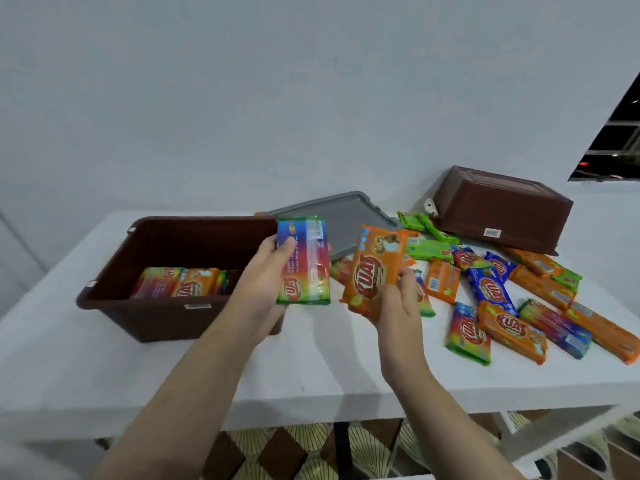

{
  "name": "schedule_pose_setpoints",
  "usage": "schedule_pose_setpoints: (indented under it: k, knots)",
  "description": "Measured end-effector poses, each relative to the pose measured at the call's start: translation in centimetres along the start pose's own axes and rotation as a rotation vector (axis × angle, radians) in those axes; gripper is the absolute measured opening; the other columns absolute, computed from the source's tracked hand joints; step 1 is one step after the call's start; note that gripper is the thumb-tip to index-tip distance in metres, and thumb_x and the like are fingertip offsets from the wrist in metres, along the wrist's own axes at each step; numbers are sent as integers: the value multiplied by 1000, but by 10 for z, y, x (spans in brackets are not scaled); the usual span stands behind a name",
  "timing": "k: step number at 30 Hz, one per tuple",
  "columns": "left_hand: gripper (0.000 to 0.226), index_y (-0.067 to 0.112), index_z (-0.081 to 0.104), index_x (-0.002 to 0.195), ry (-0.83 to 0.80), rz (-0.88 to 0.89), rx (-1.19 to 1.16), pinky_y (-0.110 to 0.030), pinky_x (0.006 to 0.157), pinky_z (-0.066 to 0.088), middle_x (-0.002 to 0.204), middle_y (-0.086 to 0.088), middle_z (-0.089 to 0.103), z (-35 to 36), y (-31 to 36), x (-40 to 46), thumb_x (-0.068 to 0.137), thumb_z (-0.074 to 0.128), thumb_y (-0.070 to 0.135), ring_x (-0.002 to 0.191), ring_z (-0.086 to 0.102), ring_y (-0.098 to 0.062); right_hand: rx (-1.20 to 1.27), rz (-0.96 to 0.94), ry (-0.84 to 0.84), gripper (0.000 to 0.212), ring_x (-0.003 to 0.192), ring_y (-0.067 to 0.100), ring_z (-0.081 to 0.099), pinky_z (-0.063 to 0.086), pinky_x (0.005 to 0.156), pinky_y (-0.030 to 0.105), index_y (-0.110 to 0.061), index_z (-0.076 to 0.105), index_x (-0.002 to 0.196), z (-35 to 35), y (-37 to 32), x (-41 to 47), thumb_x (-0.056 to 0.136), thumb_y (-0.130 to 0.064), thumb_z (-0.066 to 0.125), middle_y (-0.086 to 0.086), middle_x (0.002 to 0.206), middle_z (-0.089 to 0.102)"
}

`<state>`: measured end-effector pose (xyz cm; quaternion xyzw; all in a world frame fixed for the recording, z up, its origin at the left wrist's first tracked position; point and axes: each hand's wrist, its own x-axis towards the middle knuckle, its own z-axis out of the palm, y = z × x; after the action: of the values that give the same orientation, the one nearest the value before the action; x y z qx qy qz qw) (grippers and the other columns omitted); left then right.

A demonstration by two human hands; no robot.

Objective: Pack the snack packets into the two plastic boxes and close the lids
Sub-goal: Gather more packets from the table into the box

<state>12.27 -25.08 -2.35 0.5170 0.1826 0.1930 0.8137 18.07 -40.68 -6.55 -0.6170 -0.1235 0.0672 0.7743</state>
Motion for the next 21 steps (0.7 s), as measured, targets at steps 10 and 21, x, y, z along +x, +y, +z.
schedule_pose_setpoints:
  k: [10,21]
  knots:
    - [56,26,28,139,142,10,995,-40,71,52,105,-21,65,-99,46,94,92,53,8,88,65,-30,159,88,-159,28,85,7,72,57,65,24,-31,44,122,118,-34,62,99,-19,54,-7,104,70]
    - [65,37,23,149,-407,-399,2122,-50,111,23,155,-4,22,-133,17,128,91,52,49,141,17,-37,-27,108,-164,45,94,14,67,58,61,25,-49,33,117,153,9,63,99,-10,46,-7,109,59]
